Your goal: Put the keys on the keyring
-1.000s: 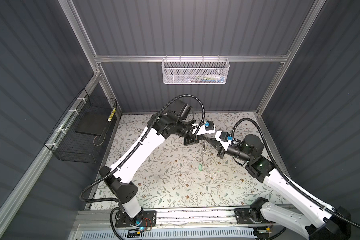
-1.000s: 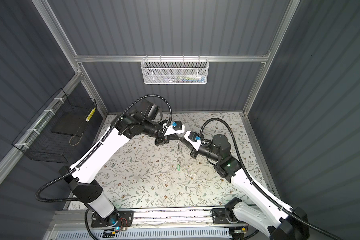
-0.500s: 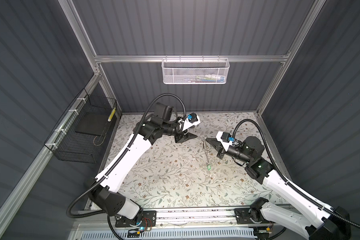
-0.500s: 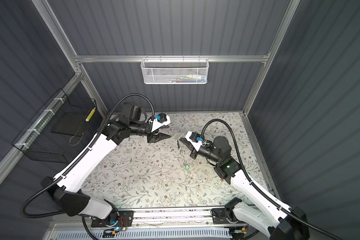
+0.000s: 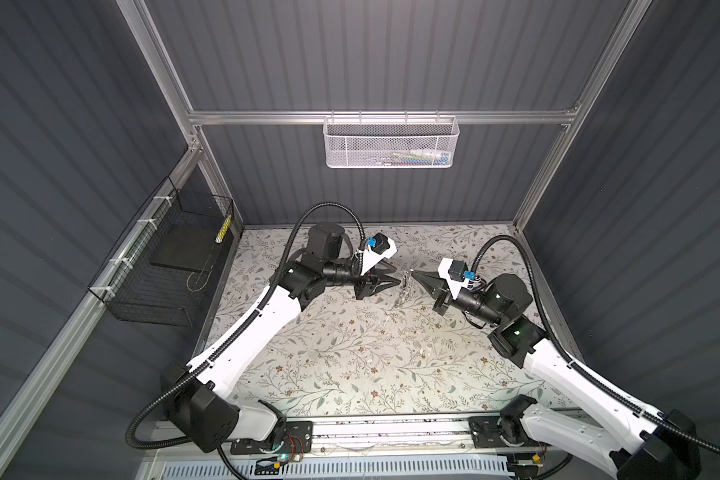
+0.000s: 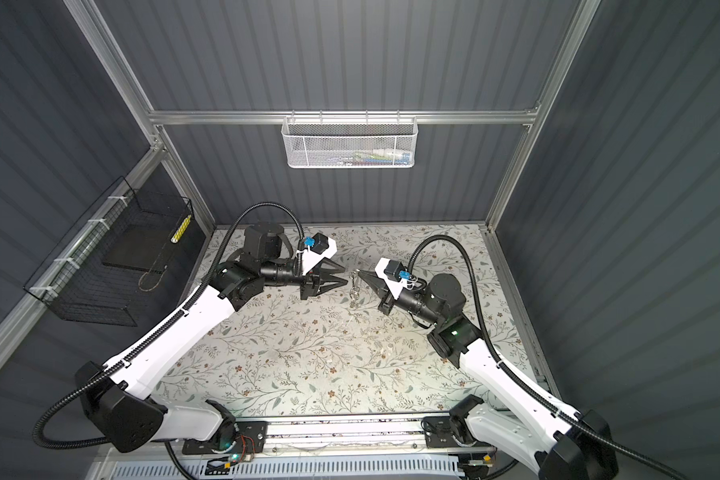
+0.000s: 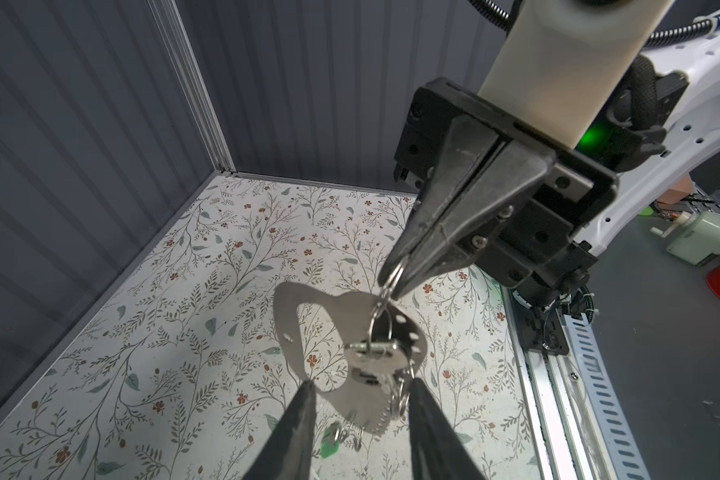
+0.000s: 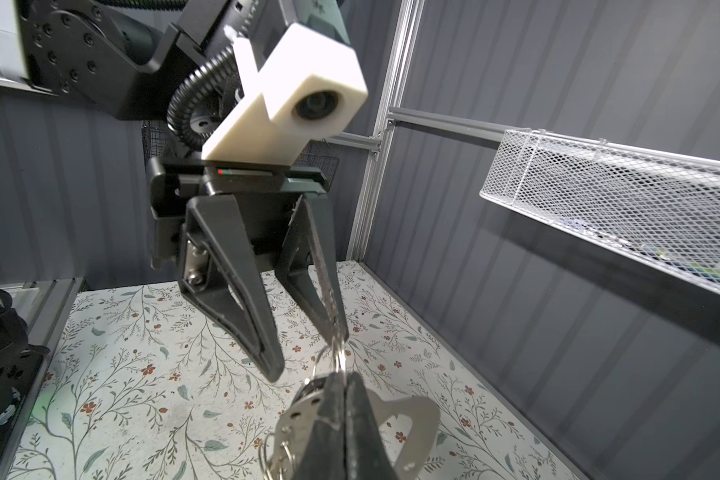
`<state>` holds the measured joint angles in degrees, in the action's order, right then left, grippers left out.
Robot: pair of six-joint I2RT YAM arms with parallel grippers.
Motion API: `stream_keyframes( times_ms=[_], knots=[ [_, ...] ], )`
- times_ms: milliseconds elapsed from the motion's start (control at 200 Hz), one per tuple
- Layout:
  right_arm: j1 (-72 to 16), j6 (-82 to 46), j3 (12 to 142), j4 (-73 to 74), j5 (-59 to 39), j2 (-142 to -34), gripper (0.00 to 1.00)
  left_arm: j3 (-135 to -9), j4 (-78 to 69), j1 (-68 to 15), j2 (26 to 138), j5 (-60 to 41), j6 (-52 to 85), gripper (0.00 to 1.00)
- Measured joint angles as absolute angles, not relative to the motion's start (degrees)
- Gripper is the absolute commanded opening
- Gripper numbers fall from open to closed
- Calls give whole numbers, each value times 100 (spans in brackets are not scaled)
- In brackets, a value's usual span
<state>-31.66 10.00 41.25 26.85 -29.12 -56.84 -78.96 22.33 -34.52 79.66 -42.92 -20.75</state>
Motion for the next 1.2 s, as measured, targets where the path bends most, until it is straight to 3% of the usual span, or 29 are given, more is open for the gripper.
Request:
stream_keyframes(
  times_ms=[765, 1201],
  knots=[
    [-3164, 786, 4115, 3004, -2989, -5806, 0, -7717, 1511, -3597, 8221, -4764, -1623, 38],
    [-3159, 740, 4073, 3083, -3000, -5824, 0, -7732, 1621, -3693, 8246, -4694, -1774, 13]
  ],
)
